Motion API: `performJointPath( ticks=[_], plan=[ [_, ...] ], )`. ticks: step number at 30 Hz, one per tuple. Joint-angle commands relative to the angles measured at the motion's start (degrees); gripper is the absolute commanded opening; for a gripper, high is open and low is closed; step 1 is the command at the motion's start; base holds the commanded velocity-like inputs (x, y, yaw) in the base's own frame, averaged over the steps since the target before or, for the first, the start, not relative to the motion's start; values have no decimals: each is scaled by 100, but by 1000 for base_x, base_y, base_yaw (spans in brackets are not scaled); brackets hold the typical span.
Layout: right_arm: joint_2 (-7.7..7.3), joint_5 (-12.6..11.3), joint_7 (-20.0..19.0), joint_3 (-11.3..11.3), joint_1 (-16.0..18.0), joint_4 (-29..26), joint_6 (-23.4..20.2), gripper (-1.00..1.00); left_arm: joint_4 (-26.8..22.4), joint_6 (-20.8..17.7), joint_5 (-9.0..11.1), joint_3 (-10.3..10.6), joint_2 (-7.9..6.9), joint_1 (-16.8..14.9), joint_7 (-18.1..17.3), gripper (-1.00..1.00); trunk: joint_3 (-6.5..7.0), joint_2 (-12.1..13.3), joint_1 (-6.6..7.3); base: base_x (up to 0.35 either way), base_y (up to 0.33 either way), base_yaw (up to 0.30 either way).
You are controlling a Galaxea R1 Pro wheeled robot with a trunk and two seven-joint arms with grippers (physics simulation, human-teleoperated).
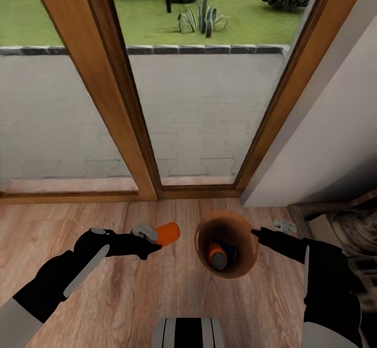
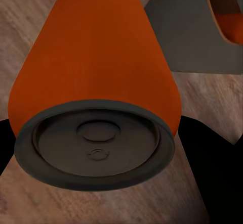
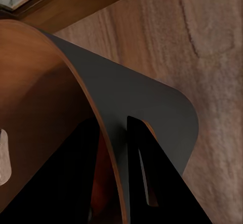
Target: Put the three can of soda from the living room inside the tash can in the kitchen.
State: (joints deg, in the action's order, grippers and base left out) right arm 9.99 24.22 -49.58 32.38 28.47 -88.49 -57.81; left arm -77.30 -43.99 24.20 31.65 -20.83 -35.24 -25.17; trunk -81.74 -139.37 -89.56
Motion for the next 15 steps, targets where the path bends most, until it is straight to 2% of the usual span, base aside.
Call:
performJointPath(
  ticks=[1, 10, 15],
  plan=[
    [1, -146, -8, -3, 0, -1, -74, -100, -2, 1, -3, 2, 0, 0, -2, -100, 10, 0, 0, 0, 0, 81],
    [1, -146, -15, -3, 0, -9, -81, -100, -4, 5, -3, 8, 9, 0, -6, -100, 95, 0, 0, 0, 0, 83],
    [1, -139, -227, 11, -8, -10, -82, -100, -4, 5, -3, 8, 9, 0, -6, -100, 125, 0, 0, 0, 0, 46]
  ],
)
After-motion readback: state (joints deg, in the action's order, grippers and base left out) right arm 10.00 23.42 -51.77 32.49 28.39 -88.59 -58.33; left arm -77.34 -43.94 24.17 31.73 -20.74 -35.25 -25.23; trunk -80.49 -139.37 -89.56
